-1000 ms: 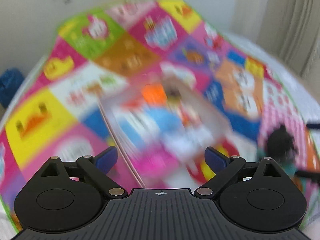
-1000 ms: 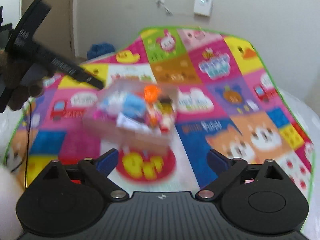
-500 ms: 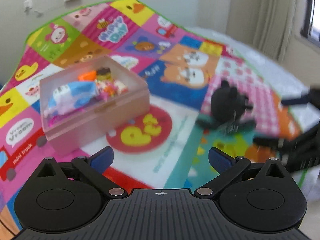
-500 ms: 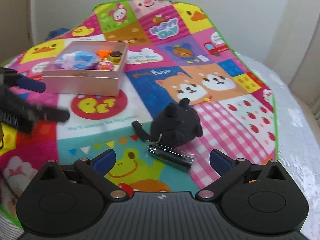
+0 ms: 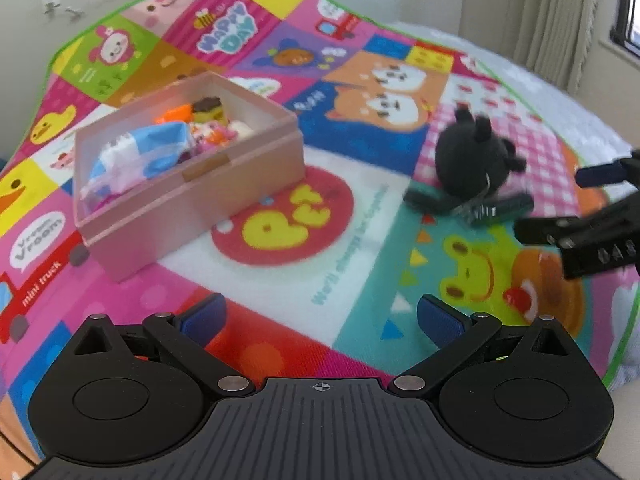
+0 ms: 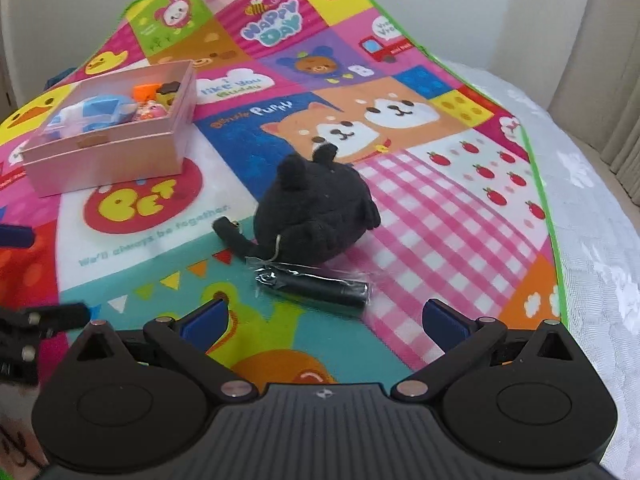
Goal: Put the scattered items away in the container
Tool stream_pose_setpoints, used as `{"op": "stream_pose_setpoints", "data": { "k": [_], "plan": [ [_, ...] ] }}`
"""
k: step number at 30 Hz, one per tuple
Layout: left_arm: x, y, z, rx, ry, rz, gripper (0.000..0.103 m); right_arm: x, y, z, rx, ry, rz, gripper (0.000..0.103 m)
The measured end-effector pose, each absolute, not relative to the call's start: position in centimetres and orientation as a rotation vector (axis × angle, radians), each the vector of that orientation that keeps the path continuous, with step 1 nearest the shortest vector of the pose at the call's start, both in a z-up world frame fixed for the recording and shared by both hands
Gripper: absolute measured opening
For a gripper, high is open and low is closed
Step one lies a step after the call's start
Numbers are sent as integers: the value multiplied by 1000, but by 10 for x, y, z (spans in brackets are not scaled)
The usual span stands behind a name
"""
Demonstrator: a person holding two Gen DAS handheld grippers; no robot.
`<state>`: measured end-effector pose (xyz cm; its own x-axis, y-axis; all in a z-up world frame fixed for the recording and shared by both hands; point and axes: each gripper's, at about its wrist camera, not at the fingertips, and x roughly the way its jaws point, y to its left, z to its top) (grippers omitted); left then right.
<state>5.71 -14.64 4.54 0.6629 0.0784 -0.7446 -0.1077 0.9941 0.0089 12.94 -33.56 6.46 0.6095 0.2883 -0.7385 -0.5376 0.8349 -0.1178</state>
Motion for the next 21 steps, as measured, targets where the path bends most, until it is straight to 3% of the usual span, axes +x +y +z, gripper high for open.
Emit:
{"op": "stream_pose_setpoints", "data": {
  "k": [6,12,16,21],
  "plan": [
    [45,-125,127,-12,712,162,103,111,-341,143,-333,532,465,103],
    [23,-94,229,-11,637,293,103,92,-352,263,-40,201,288,103],
    [4,-86,278,54,618,428,103,85,-364,337,196,150,233,103],
    [-29,-85,314,57,576,470,103,70,-369,378,274,211,324,103]
  ]
}}
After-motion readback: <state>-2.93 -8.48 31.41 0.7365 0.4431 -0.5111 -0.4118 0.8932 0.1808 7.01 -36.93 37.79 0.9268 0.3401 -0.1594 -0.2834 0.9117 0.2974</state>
